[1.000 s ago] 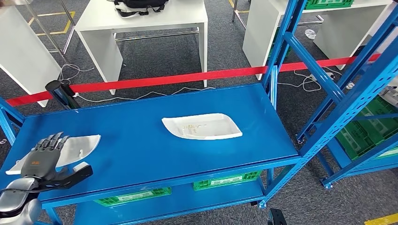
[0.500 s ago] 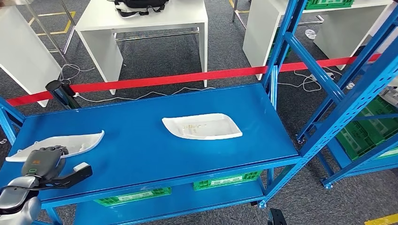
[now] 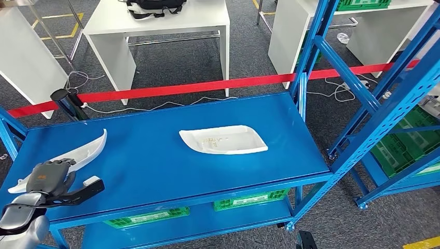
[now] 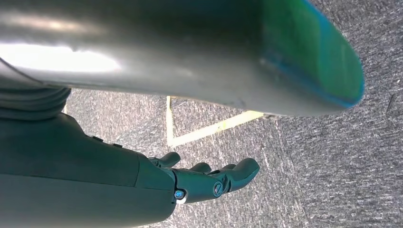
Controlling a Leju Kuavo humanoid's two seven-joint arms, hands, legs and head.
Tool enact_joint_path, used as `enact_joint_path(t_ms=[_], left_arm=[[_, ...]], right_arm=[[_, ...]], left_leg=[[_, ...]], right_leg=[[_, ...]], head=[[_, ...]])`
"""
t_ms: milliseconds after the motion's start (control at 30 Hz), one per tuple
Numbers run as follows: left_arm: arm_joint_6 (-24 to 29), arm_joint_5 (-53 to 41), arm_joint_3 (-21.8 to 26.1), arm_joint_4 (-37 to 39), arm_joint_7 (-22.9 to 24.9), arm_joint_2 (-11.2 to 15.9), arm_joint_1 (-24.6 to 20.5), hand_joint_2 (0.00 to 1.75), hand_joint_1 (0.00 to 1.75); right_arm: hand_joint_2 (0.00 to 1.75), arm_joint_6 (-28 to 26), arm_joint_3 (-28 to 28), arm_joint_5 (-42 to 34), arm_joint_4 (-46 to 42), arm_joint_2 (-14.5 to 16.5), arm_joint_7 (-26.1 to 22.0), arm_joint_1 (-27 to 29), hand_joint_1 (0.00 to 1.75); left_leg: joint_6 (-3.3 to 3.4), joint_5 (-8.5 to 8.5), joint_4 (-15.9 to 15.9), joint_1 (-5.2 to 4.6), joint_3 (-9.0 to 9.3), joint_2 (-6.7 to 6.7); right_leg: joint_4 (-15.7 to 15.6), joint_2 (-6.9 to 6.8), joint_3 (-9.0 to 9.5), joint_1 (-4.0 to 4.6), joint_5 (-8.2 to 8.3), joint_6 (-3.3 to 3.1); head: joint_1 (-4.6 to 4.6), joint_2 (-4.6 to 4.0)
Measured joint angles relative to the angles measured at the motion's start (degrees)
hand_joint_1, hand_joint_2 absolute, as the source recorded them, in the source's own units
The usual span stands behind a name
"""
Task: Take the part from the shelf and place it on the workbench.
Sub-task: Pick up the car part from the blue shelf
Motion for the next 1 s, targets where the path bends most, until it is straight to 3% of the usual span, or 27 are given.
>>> enact_joint_path(t_ms=[200,333,433,500,733,900,1000], left_arm=[[-3.9,15.6,1.8,-2.1,-6.8,-1.3,1.3,1.75,1.75],[-19.1,40.2,6.7,-9.9,-8.8,-3.6,3.3,1.75,1.75],[-31.2,58.1,9.5,-18.0,-7.5,-4.9,4.7,1.75,1.75],[-35.2,66.2,10.2,-23.5,-6.4,-5.3,5.6,1.75,1.75],[-41.2,89.2,12.2,-37.4,0.2,-6.2,4.6,1.75,1.75],[-45.9,107.7,13.1,-40.8,7.5,-6.9,2.3,1.75,1.75],[-47.9,113.4,13.1,-41.0,10.1,-7.4,1.3,1.75,1.75]], right_arm=[[0.0,0.0,0.0,0.3,0.0,0.0,0.0,0.0,0.0],[0.0,0.0,-0.3,0.4,0.0,0.0,0.0,0.0,0.0],[0.0,0.1,-0.7,0.6,0.0,0.0,-0.1,0.0,0.0],[0.0,0.1,-0.9,0.7,0.0,0.0,-0.1,0.0,0.0],[0.0,0.2,-1.6,1.1,0.0,0.3,-0.3,0.0,0.0],[0.0,0.5,-2.0,1.0,0.0,0.5,-0.7,0.0,0.0],[0.0,0.4,-2.7,0.3,0.0,0.8,-0.9,-0.1,0.0]], left_leg=[[0.01,0.0,0.0,-0.01,0.0,-0.02],[0.08,0.04,0.0,-0.04,0.0,-0.12],[0.14,0.09,0.0,-0.04,-0.04,-0.18],[0.14,0.12,0.0,-0.03,-0.12,-0.13],[0.17,0.23,0.1,-0.02,-0.22,-0.11],[0.17,0.27,0.1,-0.03,-0.23,-0.12],[0.28,0.2,0.2,-0.08,-0.3,-0.11]], right_leg=[[0.0,-0.02,0.03,-0.02,0.0,0.0],[0.0,-0.16,0.09,-0.04,0.0,0.01],[0.0,-0.22,0.07,-0.03,0.05,0.07],[0.0,-0.16,-0.04,-0.02,0.13,0.13],[0.0,-0.12,-0.15,-0.01,0.21,0.13],[0.0,-0.12,-0.14,-0.02,0.25,0.15],[-0.1,-0.12,-0.15,-0.1,0.35,0.26]], head=[[0.0,0.0],[-0.01,0.0],[-0.01,0.0],[0.0,0.0],[0.0,0.0],[0.0,0.0],[-0.01,0.0]])
